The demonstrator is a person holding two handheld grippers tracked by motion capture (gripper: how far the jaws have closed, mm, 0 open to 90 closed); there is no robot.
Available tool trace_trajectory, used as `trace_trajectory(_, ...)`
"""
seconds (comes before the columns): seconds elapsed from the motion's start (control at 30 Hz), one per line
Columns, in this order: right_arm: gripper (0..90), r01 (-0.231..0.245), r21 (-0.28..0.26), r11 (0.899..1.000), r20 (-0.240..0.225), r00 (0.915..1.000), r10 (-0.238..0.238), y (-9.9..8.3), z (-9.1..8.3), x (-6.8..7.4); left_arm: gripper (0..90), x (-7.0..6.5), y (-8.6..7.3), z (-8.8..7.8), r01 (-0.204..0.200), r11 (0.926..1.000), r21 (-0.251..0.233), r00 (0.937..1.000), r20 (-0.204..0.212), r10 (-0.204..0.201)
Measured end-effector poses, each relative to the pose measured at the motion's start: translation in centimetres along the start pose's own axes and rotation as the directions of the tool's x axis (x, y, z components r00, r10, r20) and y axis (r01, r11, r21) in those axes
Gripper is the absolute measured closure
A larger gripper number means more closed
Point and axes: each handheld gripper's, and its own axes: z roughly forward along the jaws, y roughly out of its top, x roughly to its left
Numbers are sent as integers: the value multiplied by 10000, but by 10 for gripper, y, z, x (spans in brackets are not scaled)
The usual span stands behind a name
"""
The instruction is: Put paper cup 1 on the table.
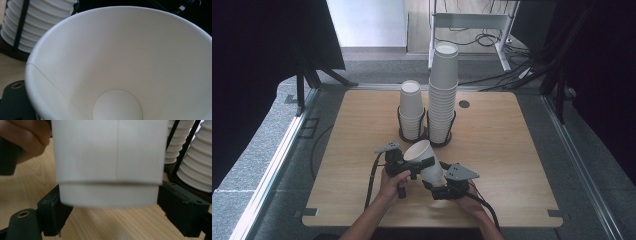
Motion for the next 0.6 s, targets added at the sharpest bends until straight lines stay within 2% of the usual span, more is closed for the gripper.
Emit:
trace_trajectory(0.3,138,30,302,9995,164,9999,-35,-2,1,-1,145,2,9,-16,-428,9984,-356,9975,-579,407)
trace_trajectory(0.5,140,-24,365,9993,214,9998,17,-4,1,-2,145,5,13,-26,-787,9958,-461,9920,-1023,737)
trace_trajectory(0.6,140,-16,432,9991,234,9997,6,-5,1,-3,145,7,14,-31,-819,9952,-529,9903,-1169,753)
